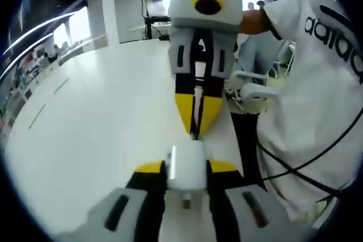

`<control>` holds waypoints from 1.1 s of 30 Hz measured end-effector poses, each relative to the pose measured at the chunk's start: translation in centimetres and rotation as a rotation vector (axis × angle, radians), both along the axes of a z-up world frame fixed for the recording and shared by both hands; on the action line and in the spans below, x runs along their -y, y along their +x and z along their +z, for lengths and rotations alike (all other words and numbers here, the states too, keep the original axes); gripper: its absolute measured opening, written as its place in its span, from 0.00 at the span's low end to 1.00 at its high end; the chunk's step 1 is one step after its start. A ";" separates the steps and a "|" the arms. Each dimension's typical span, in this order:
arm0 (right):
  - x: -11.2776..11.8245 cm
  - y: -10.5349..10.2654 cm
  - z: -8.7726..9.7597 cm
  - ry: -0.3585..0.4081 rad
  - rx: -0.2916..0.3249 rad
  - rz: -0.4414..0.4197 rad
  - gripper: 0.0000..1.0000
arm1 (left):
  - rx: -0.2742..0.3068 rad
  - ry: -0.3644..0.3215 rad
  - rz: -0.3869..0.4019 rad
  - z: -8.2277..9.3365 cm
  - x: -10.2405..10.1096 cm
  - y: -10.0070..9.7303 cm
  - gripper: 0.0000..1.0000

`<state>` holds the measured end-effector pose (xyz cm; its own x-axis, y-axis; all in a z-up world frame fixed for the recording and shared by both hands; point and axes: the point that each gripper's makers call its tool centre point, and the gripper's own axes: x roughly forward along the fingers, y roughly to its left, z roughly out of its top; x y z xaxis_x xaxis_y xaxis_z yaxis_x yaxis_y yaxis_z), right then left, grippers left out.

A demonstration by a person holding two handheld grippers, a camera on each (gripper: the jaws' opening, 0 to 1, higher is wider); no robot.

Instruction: Plug the desk Type‑C cable into the charger adapter.

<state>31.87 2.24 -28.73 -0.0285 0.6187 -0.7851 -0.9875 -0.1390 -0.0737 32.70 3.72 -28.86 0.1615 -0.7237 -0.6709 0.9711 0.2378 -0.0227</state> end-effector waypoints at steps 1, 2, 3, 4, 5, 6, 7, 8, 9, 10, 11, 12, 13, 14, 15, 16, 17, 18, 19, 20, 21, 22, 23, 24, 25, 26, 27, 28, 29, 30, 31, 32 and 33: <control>-0.1 0.0 0.1 -0.002 0.010 0.004 0.03 | -0.005 0.006 0.003 0.0 0.1 0.0 0.27; -0.1 -0.1 0.1 -0.013 0.017 0.007 0.02 | -0.009 0.012 0.005 0.0 0.1 0.0 0.27; -0.1 0.0 0.1 -0.022 0.026 0.007 0.02 | -0.007 0.013 0.002 0.0 0.2 0.0 0.27; -0.2 -0.1 0.1 -0.030 0.032 0.008 0.02 | -0.009 0.018 0.003 0.0 0.2 0.0 0.27; -0.2 -0.1 0.2 -0.038 0.036 0.007 0.02 | -0.009 0.023 0.002 0.0 0.2 -0.1 0.27; -0.2 -0.1 0.1 -0.045 0.037 0.005 0.02 | -0.008 0.027 0.002 0.0 0.2 -0.1 0.27; -0.1 0.0 0.1 -0.051 0.037 0.001 0.02 | -0.008 0.031 0.002 0.0 0.3 -0.1 0.27; -0.1 0.0 0.1 -0.054 0.035 -0.002 0.02 | -0.008 0.032 0.002 0.0 0.3 -0.1 0.27; -0.1 -0.1 0.2 -0.061 0.028 -0.012 0.02 | -0.010 0.037 0.007 0.0 0.3 -0.1 0.27; -0.2 -0.1 0.2 -0.062 0.027 -0.014 0.02 | -0.014 0.040 0.012 0.0 0.3 -0.1 0.27; -0.2 -0.1 0.2 -0.074 0.029 -0.017 0.02 | -0.014 0.043 0.012 -0.1 0.4 -0.1 0.27; -0.2 -0.2 0.1 -0.083 0.030 -0.019 0.02 | -0.014 0.046 0.013 -0.1 0.4 -0.1 0.27; -0.1 -0.2 0.2 -0.091 0.025 -0.023 0.02 | -0.013 0.050 0.013 -0.1 0.4 -0.2 0.27; -0.1 -0.2 0.1 -0.094 0.023 -0.025 0.02 | -0.011 0.053 0.013 -0.1 0.5 -0.3 0.27; -0.1 -0.2 0.1 -0.094 0.023 -0.025 0.02 | -0.011 0.052 0.013 -0.1 0.5 -0.3 0.27; -0.1 -0.2 0.1 -0.095 0.023 -0.024 0.02 | -0.011 0.052 0.013 -0.1 0.5 -0.3 0.27; 0.0 -0.2 0.1 -0.095 0.023 -0.024 0.02 | -0.010 0.052 0.013 -0.1 0.4 -0.2 0.27; 0.1 -0.3 0.1 -0.088 0.019 -0.023 0.02 | -0.006 0.044 0.009 -0.1 0.5 -0.3 0.27; 0.1 -0.3 0.1 -0.072 0.014 -0.011 0.03 | -0.003 0.041 0.005 -0.1 0.4 -0.3 0.27; 0.1 -0.3 0.1 -0.051 0.010 0.004 0.03 | 0.000 0.031 -0.001 -0.1 0.3 -0.2 0.27; -0.1 -0.3 0.2 -0.016 0.005 0.024 0.03 | -0.002 0.019 0.000 -0.1 0.2 -0.1 0.27; -0.1 -0.3 0.2 0.006 0.004 0.035 0.03 | -0.003 0.010 0.001 0.0 0.2 -0.1 0.27; -0.1 -0.2 0.3 0.046 0.002 0.046 0.03 | -0.003 0.001 -0.004 0.0 0.0 -0.1 0.27; 0.0 -0.1 0.3 0.085 -0.021 0.029 0.04 | -0.009 -0.005 -0.004 0.0 -0.1 -0.2 0.27; 0.0 0.0 0.2 0.106 -0.050 0.006 0.04 | -0.015 -0.014 -0.005 0.1 -0.2 -0.3 0.27; 0.1 0.1 0.2 0.150 -0.104 -0.025 0.04 | -0.015 -0.016 -0.005 0.1 -0.3 -0.3 0.27; 0.1 0.1 0.3 0.179 -0.133 -0.035 0.04 | -0.012 -0.025 -0.002 0.3 -0.6 -0.1 0.27; 0.2 0.1 0.3 0.198 -0.150 -0.041 0.04 | -0.009 -0.029 -0.002 0.4 -0.7 -0.1 0.27; 0.3 0.3 0.2 0.211 -0.156 -0.042 0.05 | -0.007 -0.034 -0.001 0.5 -0.8 -0.1 0.28; 0.5 0.5 0.2 0.224 -0.162 -0.043 0.05 | -0.006 -0.037 -0.001 0.6 -0.8 0.0 0.28; 0.6 0.5 0.1 0.231 -0.170 -0.042 0.05 | -0.005 -0.039 -0.001 0.7 -0.8 -0.2 0.28; 0.6 0.4 0.0 0.238 -0.175 -0.042 0.06 | -0.004 -0.040 -0.003 0.8 -0.7 -0.2 0.28; 0.6 0.4 0.0 0.251 -0.179 -0.040 0.07 | 0.002 -0.045 -0.008 0.9 -0.8 -0.2 0.28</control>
